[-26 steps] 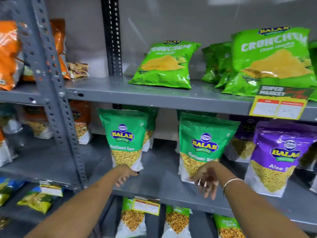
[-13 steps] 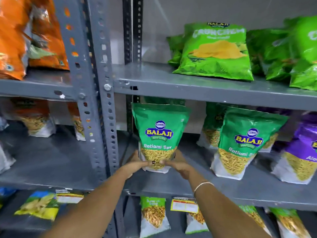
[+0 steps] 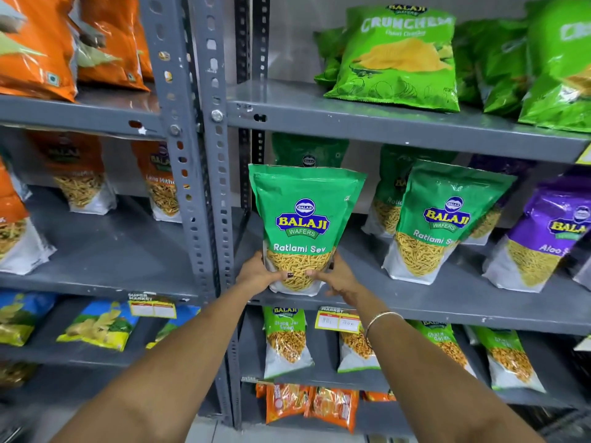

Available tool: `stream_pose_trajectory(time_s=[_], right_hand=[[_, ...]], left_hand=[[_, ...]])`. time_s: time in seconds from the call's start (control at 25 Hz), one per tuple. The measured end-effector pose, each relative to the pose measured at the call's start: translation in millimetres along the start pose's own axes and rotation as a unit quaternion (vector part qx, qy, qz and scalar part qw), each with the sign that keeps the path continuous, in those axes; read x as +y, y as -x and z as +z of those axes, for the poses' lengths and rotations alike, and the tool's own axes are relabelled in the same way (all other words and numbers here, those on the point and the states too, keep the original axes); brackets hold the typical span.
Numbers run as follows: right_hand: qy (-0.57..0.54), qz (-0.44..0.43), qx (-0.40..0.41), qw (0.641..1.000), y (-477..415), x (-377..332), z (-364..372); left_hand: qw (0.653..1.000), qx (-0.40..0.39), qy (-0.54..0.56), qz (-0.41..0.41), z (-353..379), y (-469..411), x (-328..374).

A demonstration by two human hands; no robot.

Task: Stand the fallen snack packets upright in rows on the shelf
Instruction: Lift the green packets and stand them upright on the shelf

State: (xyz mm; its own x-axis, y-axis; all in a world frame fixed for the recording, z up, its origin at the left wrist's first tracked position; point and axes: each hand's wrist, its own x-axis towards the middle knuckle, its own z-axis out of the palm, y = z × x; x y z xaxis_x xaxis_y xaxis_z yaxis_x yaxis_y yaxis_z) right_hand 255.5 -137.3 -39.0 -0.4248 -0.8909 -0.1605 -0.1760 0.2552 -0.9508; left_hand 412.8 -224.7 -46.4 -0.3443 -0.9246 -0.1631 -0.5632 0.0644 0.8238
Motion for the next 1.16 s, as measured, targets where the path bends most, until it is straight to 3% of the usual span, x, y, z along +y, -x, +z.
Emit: stream_pose_trajectory(time_s=[0.52,0.68,0.8,0.92,0.96,1.04,1.16], right_hand=[[0.013,0.007,-0.017,1.000,11.9,-7.5,-1.3],[0.051,0.049,-0.045,0.996,9.0,-4.6,-13.0],[0.140,0.117,-0.040,0.982,7.2,6.6,-53.3],[0.153,0.165,0.019,0.974,4.6,26.0,-115.9],[0.156,0.185,0.051,0.969,5.8,30.8,-138.7],[0.160,0.204,0.095,0.961,7.3,37.5,-184.3],[0.194,0.167,0.119,0.959,-6.1,52.3,-245.0]], left_hand=[[0.999,-0.029,-0.023,-0.009,-4.1,5.3,2.0],[0.987,-0.113,-0.093,-0.061,-7.9,1.6,12.1],[0.917,-0.275,-0.210,-0.198,-7.4,3.9,27.0],[0.836,-0.420,-0.285,-0.209,16.8,8.1,52.2],[0.825,-0.450,-0.283,-0.191,31.3,6.8,61.8],[0.856,-0.449,-0.224,-0.126,67.9,6.4,82.4],[0.945,-0.320,-0.062,-0.024,137.6,-9.6,114.6]])
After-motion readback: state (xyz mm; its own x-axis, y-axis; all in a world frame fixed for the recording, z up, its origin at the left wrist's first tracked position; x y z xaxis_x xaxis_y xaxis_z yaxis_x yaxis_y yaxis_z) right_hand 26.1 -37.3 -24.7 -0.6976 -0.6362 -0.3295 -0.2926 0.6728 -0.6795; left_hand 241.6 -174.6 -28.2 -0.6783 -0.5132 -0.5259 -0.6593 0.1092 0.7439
